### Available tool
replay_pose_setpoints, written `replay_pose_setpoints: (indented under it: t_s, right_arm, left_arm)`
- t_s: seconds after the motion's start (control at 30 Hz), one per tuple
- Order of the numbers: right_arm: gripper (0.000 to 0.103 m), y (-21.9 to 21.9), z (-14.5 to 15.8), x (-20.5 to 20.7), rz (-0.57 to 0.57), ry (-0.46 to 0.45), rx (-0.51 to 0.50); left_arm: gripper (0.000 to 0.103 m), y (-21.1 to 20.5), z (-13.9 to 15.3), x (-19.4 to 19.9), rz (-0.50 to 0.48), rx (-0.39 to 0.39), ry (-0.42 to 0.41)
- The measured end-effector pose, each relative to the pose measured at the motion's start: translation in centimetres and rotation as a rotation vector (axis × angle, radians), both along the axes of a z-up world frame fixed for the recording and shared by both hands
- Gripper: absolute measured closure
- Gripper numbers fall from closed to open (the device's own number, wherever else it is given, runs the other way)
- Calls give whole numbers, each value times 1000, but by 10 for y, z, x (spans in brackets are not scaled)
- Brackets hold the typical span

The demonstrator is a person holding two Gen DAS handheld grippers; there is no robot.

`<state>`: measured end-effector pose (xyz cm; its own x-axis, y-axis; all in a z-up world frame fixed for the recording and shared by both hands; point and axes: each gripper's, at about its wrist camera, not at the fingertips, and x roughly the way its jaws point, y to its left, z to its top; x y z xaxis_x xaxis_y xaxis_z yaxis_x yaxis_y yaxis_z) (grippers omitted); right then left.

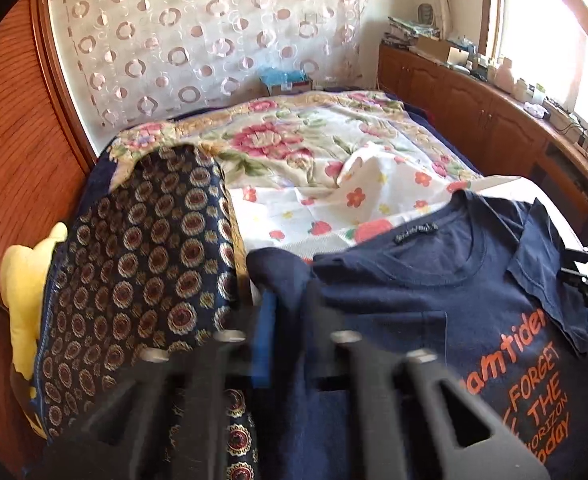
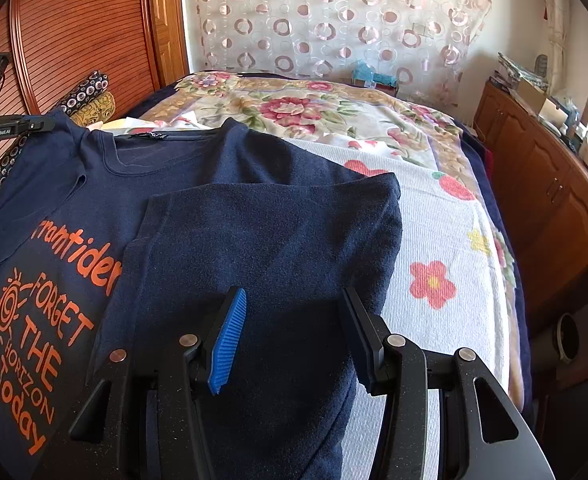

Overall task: Fold small clothes
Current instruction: 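Grasp the shirt hem with the left gripper while the right gripper grasps it too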

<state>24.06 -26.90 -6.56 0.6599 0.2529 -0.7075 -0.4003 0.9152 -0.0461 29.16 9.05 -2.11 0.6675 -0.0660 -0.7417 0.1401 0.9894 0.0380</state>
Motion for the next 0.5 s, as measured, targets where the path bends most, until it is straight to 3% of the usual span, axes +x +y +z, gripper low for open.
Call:
replay_pose_setpoints:
  t_s: [0.2,0.33,0.5]
  right_arm:
    - [53,-6,4,1,13,10,30]
    - [53,-18,16,11,-19,-25,22]
    - [53,-34,17,50,-53,28,57]
  left_arm:
    - [97,17,35,-17,63,-9,-141]
    - [97,29,44,-23,64,-33,-159]
    - [97,31,44,-29,46,-54,-169]
